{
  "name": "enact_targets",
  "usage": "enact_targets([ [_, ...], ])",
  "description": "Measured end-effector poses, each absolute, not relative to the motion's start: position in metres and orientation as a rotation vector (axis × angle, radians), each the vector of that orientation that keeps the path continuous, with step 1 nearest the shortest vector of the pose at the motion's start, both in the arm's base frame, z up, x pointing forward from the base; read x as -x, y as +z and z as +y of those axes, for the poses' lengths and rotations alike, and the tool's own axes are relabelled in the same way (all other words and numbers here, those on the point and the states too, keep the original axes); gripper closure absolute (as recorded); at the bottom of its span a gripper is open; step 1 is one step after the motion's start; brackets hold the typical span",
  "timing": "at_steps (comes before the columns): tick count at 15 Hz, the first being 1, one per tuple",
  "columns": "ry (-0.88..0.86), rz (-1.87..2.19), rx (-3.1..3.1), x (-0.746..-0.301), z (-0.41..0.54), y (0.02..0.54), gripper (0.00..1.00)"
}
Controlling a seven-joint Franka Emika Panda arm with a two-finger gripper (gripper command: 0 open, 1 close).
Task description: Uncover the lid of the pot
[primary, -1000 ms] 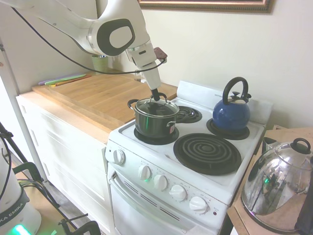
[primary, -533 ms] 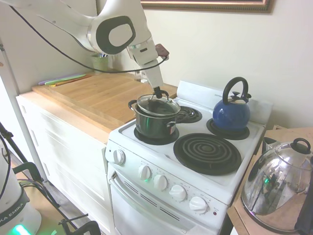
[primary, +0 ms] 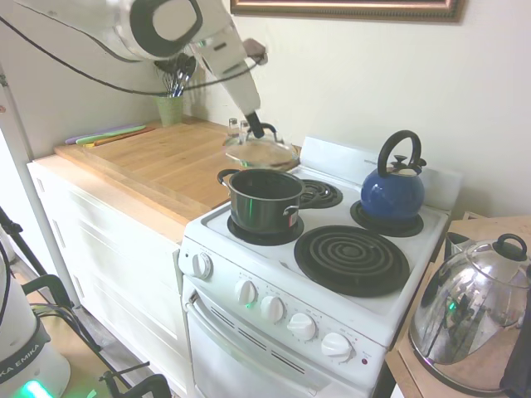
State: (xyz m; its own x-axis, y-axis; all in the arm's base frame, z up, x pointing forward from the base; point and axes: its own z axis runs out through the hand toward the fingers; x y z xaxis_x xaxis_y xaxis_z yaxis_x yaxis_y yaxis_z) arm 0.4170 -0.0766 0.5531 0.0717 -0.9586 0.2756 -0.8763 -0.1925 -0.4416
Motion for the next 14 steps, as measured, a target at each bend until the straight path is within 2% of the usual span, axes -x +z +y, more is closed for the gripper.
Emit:
enact_targets([
  [3,-0.865,1.778,2.251,-0.398,0.003,0.581,1.00],
  [7,-0.955,1.640,2.397,-0.408,0.127,0.572,1.00],
  [10,-0.919,1.585,2.492,-0.453,0.169,0.562,1.00],
  [14,-0.815,1.469,2.647,-0.519,0.215,0.518,1.00],
])
